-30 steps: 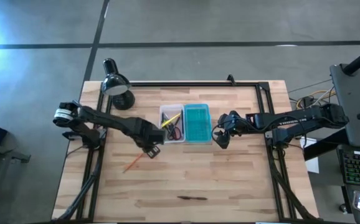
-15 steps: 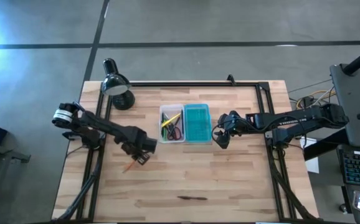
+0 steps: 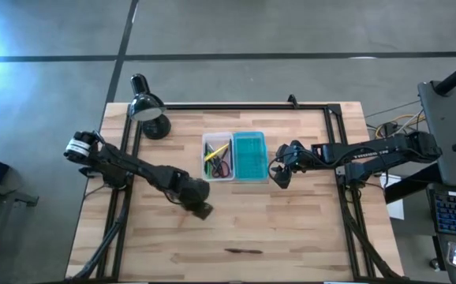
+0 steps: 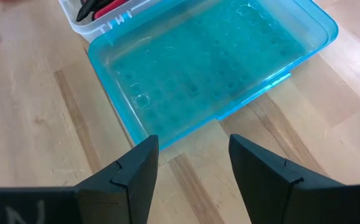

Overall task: Pick & place school supplies into a supply box
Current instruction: Put the orange pencil into the supply box

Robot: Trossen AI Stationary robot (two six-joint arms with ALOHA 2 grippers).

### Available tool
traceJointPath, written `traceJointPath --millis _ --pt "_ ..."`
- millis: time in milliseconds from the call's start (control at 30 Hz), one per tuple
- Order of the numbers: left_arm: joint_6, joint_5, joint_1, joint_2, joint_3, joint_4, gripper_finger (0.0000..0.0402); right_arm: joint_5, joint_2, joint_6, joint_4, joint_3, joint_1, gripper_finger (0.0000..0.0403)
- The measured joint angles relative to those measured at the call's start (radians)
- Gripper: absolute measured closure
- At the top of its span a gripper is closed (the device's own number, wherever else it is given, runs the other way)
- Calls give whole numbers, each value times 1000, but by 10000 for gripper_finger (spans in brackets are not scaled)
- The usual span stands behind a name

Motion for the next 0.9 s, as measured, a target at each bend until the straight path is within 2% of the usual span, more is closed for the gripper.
traceJointPath --millis 33,100,233,300,367,567,667,900 --pt "8 -13 3 0 8 40 280 0 0 0 0 0 0 216" --pt "26 -57 7 0 25 11 280 0 0 0 0 0 0 216" --pt "22 -188 -5 -14 63 -305 280 0 0 0 0 0 0 216" --pt "20 -204 -14 -18 71 -438 280 0 0 0 0 0 0 216" --pt "29 -180 -28 -18 62 -489 280 1 0 0 0 0 0 216" --pt "1 -44 -80 28 40 -336 280 -22 0 16 -1 -1 0 216" --pt "-29 -42 -98 67 42 -261 280 -78 0 32 -1 -1 7 216" --pt "-48 -10 -121 144 73 -199 280 -259 0 109 13 -2 42 216"
